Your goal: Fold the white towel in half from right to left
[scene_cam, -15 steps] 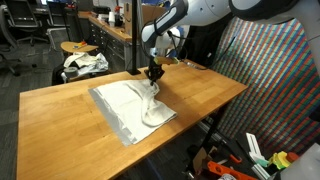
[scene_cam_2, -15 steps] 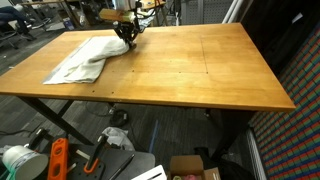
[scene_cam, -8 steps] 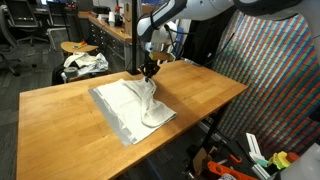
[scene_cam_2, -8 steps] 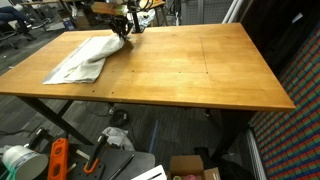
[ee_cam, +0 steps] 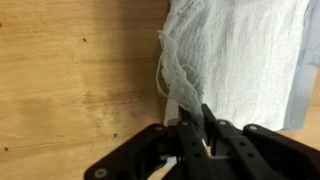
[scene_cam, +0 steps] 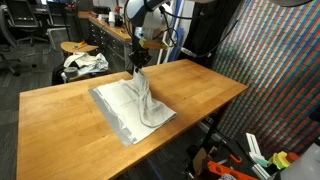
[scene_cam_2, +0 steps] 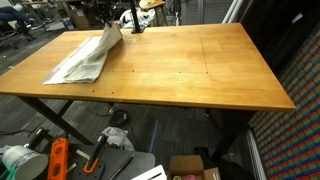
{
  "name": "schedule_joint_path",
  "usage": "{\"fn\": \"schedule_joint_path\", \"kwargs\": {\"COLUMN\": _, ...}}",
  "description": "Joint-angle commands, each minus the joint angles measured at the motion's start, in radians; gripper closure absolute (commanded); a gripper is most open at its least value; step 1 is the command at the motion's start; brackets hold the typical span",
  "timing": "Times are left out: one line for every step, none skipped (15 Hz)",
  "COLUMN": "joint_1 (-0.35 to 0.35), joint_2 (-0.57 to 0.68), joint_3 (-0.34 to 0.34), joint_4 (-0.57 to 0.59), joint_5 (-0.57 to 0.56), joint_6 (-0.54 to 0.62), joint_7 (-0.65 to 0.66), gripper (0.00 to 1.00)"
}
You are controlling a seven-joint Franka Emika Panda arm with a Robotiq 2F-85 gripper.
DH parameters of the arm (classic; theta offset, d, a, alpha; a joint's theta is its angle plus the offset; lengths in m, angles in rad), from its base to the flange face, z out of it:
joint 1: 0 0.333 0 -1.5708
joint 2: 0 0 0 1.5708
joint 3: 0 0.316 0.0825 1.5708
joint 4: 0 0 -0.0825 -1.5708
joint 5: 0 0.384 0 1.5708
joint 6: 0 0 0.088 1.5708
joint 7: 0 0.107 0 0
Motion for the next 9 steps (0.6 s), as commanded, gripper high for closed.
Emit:
{"fn": "schedule_joint_path", "kwargs": {"joint_1": 0.05, "joint_2": -0.059, "joint_3": 0.012, "joint_4": -0.071, "joint_5": 0.019, "joint_6": 0.047, "joint_7": 0.05, "gripper": 0.83}}
{"fn": "schedule_joint_path", "kwargs": {"joint_1": 0.069, "joint_2": -0.062, "joint_3": 0.014, "joint_4": -0.081, "joint_5": 0.01, "joint_6": 0.062, "joint_7": 0.069, "gripper": 0.84}}
{"fn": "schedule_joint_path", "kwargs": {"joint_1": 0.084, "joint_2": -0.061, "joint_3": 0.015, "joint_4": -0.085, "joint_5": 0.004, "joint_6": 0.072, "joint_7": 0.083, "gripper": 0.84}}
{"fn": "schedule_joint_path", "kwargs": {"joint_1": 0.1, "joint_2": -0.061, "joint_3": 0.016, "joint_4": -0.089, "joint_5": 0.001, "joint_6": 0.078, "joint_7": 0.098, "gripper": 0.84}}
{"fn": "schedule_joint_path", "kwargs": {"joint_1": 0.118, "joint_2": -0.056, "joint_3": 0.015, "joint_4": -0.091, "joint_5": -0.004, "joint_6": 0.086, "joint_7": 0.115, "gripper": 0.83}}
{"fn": "schedule_joint_path", "kwargs": {"joint_1": 0.135, "joint_2": -0.052, "joint_3": 0.013, "joint_4": -0.094, "joint_5": -0.008, "joint_6": 0.099, "joint_7": 0.137, "gripper": 0.83}}
{"fn": "schedule_joint_path", "kwargs": {"joint_1": 0.15, "joint_2": -0.048, "joint_3": 0.011, "joint_4": -0.098, "joint_5": -0.013, "joint_6": 0.107, "joint_7": 0.156, "gripper": 0.84}}
{"fn": "schedule_joint_path", "kwargs": {"joint_1": 0.166, "joint_2": -0.042, "joint_3": 0.01, "joint_4": -0.099, "joint_5": -0.021, "joint_6": 0.113, "joint_7": 0.172, "gripper": 0.83}}
{"fn": "schedule_joint_path", "kwargs": {"joint_1": 0.178, "joint_2": -0.038, "joint_3": 0.01, "joint_4": -0.098, "joint_5": -0.025, "joint_6": 0.116, "joint_7": 0.189, "gripper": 0.83}}
